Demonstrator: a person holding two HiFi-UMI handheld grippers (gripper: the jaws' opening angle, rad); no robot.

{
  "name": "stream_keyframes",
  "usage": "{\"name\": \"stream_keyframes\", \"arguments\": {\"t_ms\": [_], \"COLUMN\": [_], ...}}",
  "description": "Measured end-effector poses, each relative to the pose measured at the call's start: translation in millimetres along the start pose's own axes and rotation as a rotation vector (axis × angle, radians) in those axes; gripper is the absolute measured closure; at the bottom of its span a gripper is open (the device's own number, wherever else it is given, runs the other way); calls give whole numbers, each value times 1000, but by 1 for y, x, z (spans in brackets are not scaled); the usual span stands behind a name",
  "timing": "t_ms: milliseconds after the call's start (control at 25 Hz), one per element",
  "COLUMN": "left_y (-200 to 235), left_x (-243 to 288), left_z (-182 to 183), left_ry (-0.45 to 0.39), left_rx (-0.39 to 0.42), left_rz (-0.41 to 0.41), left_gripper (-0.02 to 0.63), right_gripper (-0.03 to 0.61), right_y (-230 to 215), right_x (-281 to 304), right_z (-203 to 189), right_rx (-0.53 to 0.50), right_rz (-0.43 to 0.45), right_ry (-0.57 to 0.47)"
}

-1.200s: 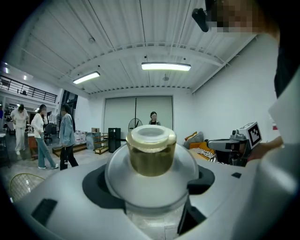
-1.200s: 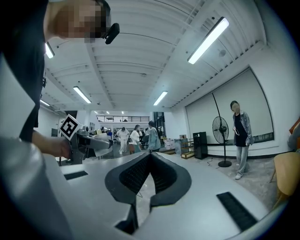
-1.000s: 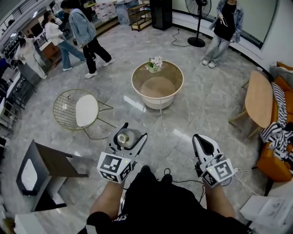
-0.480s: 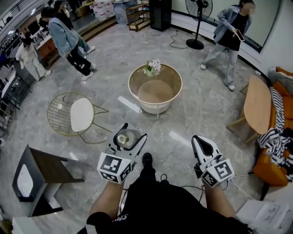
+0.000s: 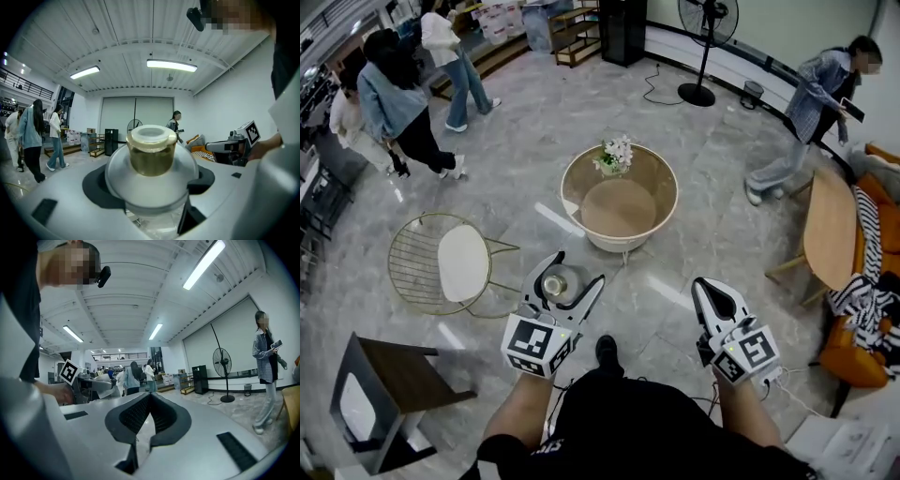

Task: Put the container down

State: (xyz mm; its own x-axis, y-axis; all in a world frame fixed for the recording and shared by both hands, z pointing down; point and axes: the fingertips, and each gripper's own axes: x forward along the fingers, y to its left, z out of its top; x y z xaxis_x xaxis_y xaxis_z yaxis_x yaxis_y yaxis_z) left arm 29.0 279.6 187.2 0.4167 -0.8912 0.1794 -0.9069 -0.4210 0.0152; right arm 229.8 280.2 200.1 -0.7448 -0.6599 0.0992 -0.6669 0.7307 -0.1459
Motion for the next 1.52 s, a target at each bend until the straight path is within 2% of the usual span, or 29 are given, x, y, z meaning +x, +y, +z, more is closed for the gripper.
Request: {"name": "stream_keyframes", "arguments": {"t_ms": [360,760,1200,1400,1520], "left_y": [79,109,129,150,163], "left_x": [32,54,123,185,225], "left_z": [6,-3,-6,4,17], "left_ry": [4,38,74,84,82], "left_rx": [8,-5,-39,-88,-78], "left_rz": [-28,-32,-29,-17,10], "left_gripper": [281,281,281,281,279], "right_gripper": [565,565,565,565,565], "right_y": [-5,-22,-88,-147,-185], "right_x": [84,120,166,213,246], "right_z": [5,-4,-20,-18,-8], "right_rx": [27,73,137,157,158], "right_rz": [-27,-33,-12,25,53], "right_ry": [7,16,27,46,48]}}
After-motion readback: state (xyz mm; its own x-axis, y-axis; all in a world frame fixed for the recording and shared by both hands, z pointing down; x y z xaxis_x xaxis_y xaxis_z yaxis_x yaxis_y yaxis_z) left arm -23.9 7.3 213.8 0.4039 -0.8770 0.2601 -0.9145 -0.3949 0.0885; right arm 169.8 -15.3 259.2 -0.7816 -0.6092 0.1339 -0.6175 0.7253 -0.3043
